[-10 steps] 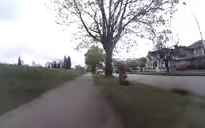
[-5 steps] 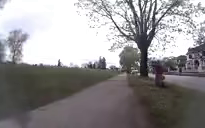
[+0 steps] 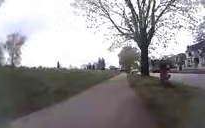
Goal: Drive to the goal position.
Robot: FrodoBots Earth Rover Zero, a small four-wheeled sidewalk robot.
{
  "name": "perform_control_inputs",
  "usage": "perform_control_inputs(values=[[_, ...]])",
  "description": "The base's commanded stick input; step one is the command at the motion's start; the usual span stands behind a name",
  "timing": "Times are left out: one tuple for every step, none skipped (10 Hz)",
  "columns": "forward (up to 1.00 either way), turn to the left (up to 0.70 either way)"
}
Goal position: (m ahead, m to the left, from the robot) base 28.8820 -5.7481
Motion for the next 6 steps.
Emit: perform_control_inputs(values=[[0.00,1.00],[1.00,0.00],[1.00,-0.04],[1.00,-0.30],[1.00,-0.40],[1.00,-0.39]])
